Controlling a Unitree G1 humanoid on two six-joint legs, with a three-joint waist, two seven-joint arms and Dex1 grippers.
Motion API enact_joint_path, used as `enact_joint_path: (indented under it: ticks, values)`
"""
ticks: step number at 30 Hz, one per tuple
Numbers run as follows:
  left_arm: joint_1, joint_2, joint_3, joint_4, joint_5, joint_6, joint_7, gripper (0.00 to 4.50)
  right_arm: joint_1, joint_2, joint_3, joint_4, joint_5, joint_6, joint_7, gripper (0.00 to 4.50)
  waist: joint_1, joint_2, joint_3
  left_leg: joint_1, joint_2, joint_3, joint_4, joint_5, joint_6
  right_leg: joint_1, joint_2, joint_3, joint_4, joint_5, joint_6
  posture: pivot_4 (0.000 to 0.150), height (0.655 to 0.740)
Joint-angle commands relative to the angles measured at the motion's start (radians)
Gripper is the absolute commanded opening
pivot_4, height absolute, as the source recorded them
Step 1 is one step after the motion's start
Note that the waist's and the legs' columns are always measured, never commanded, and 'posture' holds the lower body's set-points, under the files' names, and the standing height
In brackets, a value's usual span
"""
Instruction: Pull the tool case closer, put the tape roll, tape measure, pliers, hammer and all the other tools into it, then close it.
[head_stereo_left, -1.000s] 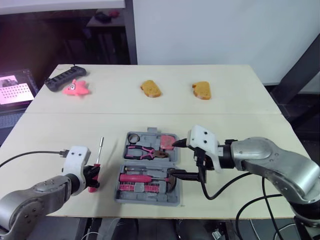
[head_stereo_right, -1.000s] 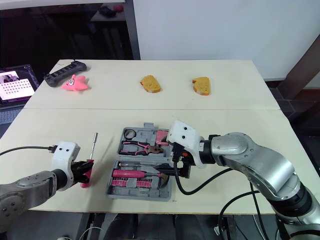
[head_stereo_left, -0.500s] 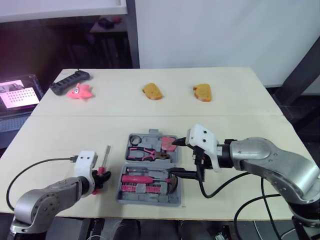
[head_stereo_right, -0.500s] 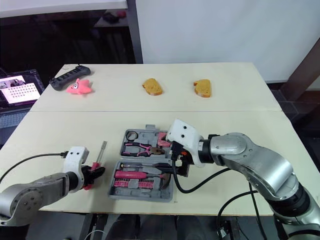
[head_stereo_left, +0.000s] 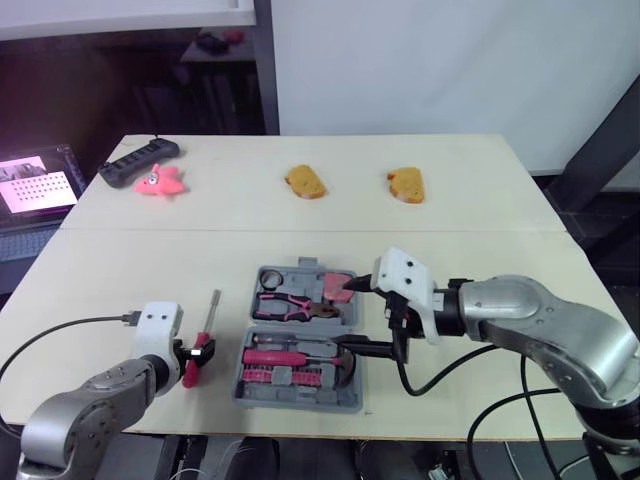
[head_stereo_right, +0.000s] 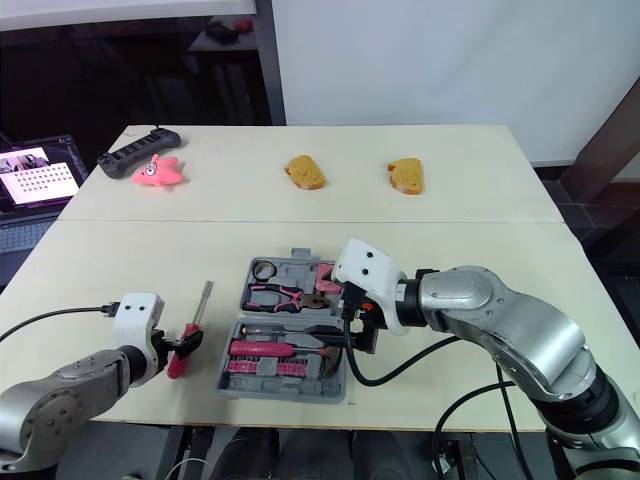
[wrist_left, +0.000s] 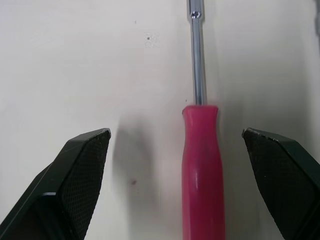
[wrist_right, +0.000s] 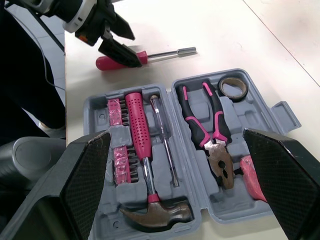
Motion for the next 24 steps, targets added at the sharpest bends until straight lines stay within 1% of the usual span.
enact_joint_path:
  ticks: [1,7,12,13,15,16,20,21,22,24]
  values:
    - [-0.02,-0.003,-0.033,0.027,0.069,-0.066,-0.041,4.43,-0.024,0.011,-0.011,-0.005,-0.002,-0.005,-0.001,4.5,0.0,0.0,0.0,0.0,0.0,0.0,0.0,0.0,0.0,0.0,0.0,0.0,0.0,0.0,0.0,0.15,0.74]
    - [-0.07,-0.042,-0.087,0.112,0.143,-0.118,-0.089,4.43,-0.033,0.009,-0.009,0.003,-0.009,-0.006,0.003,4.5,0.002,-0.001,0.001,0.0,0.0,0.0,0.0,0.0,0.0,0.0,0.0,0.0,0.0,0.0,0.0,0.15,0.74]
    - [-0.069,-0.075,-0.101,0.109,0.177,-0.106,-0.109,4.43,-0.031,0.004,-0.018,-0.008,0.001,0.001,0.001,4.5,0.002,-0.001,0.001,0.0,0.0,0.0,0.0,0.0,0.0,0.0,0.0,0.0,0.0,0.0,0.0,0.15,0.74]
    - [-0.066,-0.079,-0.099,0.103,0.182,-0.101,-0.112,4.2,-0.031,0.003,-0.019,-0.009,0.002,0.002,0.001,4.5,0.002,-0.001,0.001,0.0,0.0,0.0,0.0,0.0,0.0,0.0,0.0,0.0,0.0,0.0,0.0,0.15,0.74]
    - [-0.058,-0.09,-0.092,0.09,0.185,-0.091,-0.117,3.55,-0.031,0.002,-0.022,-0.012,0.005,0.004,0.001,4.5,0.002,-0.001,0.001,0.0,0.0,0.0,0.0,0.0,0.0,0.0,0.0,0.0,0.0,0.0,0.0,0.15,0.74]
    - [-0.057,-0.095,-0.09,0.086,0.188,-0.086,-0.121,3.1,-0.032,0.001,-0.023,-0.012,0.006,0.005,0.001,4.5,0.001,-0.001,0.001,0.0,0.0,0.0,0.0,0.0,0.0,0.0,0.0,0.0,0.0,0.0,0.0,0.15,0.74]
    - [-0.049,-0.107,-0.082,0.063,0.199,-0.063,-0.127,1.03,-0.033,0.002,-0.024,-0.01,0.006,0.006,0.003,4.5,0.001,-0.001,0.001,0.0,0.0,0.0,0.0,0.0,0.0,0.0,0.0,0.0,0.0,0.0,0.0,0.15,0.74]
    - [-0.049,-0.11,-0.08,0.059,0.202,-0.059,-0.127,0.59,-0.034,0.003,-0.023,-0.01,0.005,0.006,0.004,4.5,0.001,-0.001,0.001,0.0,0.0,0.0,0.0,0.0,0.0,0.0,0.0,0.0,0.0,0.0,0.0,0.15,0.74]
    - [-0.05,-0.113,-0.079,0.054,0.204,-0.054,-0.128,0.39,-0.035,0.003,-0.023,-0.009,0.004,0.005,0.005,4.5,0.001,-0.001,0.001,0.0,0.0,0.0,0.0,0.0,0.0,0.0,0.0,0.0,0.0,0.0,0.0,0.15,0.74]
    - [-0.052,-0.121,-0.07,0.035,0.205,-0.037,-0.123,0.39,-0.036,0.003,-0.022,-0.008,0.003,0.005,0.005,4.5,0.001,-0.001,0.001,0.0,0.0,0.0,0.0,0.0,0.0,0.0,0.0,0.0,-0.001,0.0,0.0,0.15,0.74]
